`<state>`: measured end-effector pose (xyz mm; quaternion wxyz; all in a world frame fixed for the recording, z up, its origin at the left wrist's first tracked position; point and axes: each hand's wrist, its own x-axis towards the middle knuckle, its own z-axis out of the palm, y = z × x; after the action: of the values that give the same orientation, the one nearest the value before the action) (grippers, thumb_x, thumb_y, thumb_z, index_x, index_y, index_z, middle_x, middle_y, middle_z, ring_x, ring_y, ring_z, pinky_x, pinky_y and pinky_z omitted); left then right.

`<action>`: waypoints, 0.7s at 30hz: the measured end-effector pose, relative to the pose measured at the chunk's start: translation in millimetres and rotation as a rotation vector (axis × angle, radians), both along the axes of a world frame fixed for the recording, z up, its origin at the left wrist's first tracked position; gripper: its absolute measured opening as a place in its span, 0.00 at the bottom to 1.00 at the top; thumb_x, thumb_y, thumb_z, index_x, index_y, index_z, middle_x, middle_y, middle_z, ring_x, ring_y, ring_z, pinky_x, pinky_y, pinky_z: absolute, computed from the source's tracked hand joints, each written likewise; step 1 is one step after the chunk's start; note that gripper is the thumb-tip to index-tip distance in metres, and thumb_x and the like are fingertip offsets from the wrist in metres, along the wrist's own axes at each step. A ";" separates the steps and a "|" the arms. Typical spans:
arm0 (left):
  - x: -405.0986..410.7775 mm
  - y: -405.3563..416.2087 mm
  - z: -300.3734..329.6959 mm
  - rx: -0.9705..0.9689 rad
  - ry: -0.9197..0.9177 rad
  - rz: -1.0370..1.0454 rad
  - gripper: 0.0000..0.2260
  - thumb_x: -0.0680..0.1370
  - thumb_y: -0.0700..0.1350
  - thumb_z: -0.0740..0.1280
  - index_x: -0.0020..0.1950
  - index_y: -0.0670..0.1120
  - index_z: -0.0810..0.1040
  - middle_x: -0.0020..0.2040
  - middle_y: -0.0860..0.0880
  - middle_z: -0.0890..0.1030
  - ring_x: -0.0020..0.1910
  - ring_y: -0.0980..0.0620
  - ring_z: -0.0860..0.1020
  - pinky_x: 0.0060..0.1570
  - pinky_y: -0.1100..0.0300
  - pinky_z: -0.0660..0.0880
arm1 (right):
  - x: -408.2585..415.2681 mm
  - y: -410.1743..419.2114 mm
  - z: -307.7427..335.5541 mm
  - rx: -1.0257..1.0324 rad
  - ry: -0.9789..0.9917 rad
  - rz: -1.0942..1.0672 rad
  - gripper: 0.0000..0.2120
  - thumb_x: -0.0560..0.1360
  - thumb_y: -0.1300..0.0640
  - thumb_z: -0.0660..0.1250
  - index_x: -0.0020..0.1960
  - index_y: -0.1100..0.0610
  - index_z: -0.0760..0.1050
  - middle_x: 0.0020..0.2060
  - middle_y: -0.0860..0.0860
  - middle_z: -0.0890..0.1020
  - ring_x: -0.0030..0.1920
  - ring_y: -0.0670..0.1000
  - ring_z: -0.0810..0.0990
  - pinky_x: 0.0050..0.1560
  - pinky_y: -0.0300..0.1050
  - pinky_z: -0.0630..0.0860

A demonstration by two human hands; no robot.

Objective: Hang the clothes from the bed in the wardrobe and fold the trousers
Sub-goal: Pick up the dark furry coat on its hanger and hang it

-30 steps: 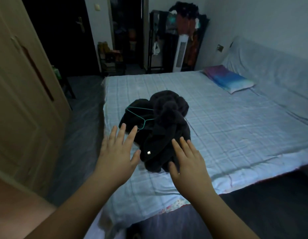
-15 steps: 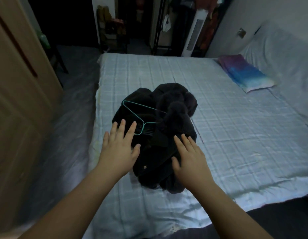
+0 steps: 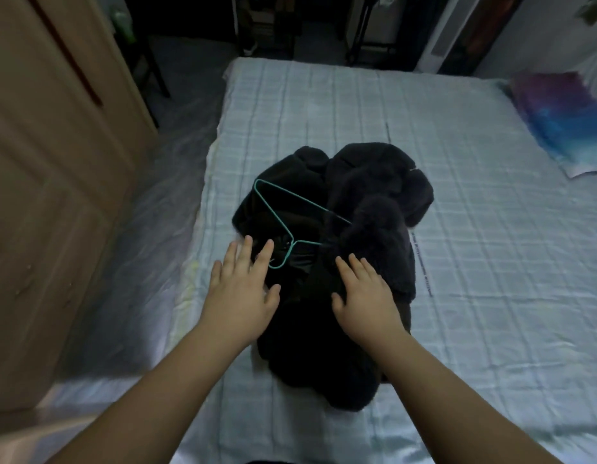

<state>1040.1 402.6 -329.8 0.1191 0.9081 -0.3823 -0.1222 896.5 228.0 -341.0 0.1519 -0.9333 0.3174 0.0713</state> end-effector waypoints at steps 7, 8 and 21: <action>-25.4 -52.2 -27.0 0.072 0.021 0.141 0.33 0.82 0.58 0.57 0.82 0.55 0.42 0.83 0.45 0.46 0.81 0.43 0.44 0.78 0.44 0.50 | 52.2 -81.9 -50.5 0.021 0.056 0.254 0.33 0.81 0.49 0.60 0.82 0.52 0.51 0.81 0.52 0.56 0.81 0.54 0.52 0.79 0.54 0.52; -28.9 -57.5 -32.3 0.083 0.032 0.159 0.34 0.82 0.57 0.57 0.82 0.55 0.42 0.83 0.45 0.46 0.81 0.42 0.44 0.78 0.44 0.50 | 59.2 -94.0 -60.1 -0.009 0.098 0.291 0.33 0.81 0.48 0.60 0.82 0.53 0.51 0.81 0.52 0.57 0.80 0.54 0.52 0.79 0.55 0.51; -65.7 -103.7 -57.4 0.102 0.161 0.197 0.33 0.81 0.53 0.61 0.82 0.54 0.49 0.82 0.44 0.53 0.80 0.42 0.50 0.78 0.47 0.55 | 24.5 -143.5 -98.0 -0.104 0.210 0.191 0.18 0.78 0.56 0.60 0.67 0.54 0.64 0.52 0.52 0.80 0.48 0.55 0.80 0.59 0.56 0.70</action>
<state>974.5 298.9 -387.2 0.1144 0.9334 -0.2738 -0.2018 921.1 84.5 -439.0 0.0621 -0.9532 0.2447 0.1662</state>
